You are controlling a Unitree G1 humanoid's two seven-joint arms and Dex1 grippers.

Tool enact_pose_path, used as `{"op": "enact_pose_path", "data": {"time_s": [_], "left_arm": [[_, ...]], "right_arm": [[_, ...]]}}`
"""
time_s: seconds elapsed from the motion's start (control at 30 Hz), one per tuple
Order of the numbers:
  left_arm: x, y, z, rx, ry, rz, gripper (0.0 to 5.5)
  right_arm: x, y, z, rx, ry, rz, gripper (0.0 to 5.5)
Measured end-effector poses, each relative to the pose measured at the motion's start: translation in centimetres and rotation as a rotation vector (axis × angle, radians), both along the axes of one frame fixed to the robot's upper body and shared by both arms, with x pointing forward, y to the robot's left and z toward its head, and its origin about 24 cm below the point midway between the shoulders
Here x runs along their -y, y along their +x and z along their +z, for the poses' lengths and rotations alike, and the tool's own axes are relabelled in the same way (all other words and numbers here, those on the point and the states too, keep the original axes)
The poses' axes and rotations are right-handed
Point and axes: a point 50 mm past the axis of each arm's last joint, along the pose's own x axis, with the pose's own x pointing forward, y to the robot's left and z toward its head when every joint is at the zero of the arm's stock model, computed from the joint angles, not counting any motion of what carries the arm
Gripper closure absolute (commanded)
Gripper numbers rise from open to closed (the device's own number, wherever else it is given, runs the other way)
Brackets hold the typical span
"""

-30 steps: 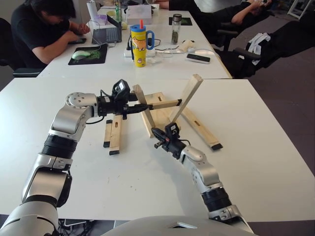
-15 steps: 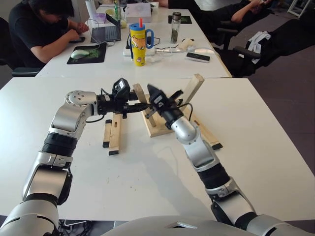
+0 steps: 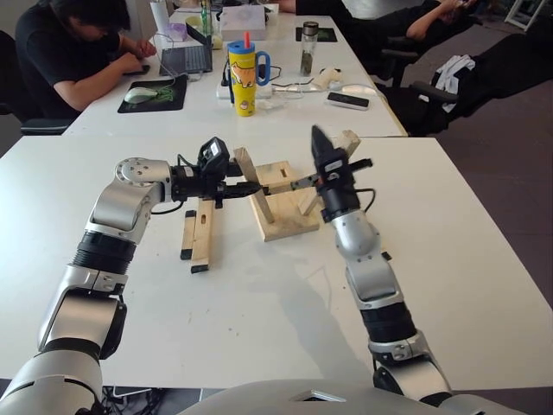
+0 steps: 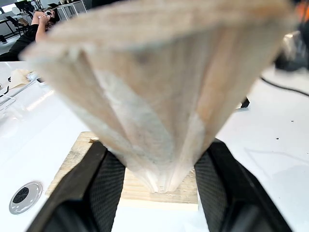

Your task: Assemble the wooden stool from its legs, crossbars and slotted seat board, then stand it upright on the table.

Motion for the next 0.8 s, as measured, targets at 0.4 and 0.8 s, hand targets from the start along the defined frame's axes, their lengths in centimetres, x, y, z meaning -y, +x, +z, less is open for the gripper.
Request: {"op": "enact_pose_path", "data": {"time_s": [0.4,0.8], "left_arm": [[-0.7,0.9,1.8,-0.030,0.113,-0.130,3.47],[-0.5,2.7,2.5,-0.011,0.184,-0.205,2.88]], "right_arm": [[2.9,-4.1,-9.5,-0.353,-0.174,0.152,5.50],[-1.3,-1.9,-13.3,-0.739,-0.152,0.224,5.50]]}}
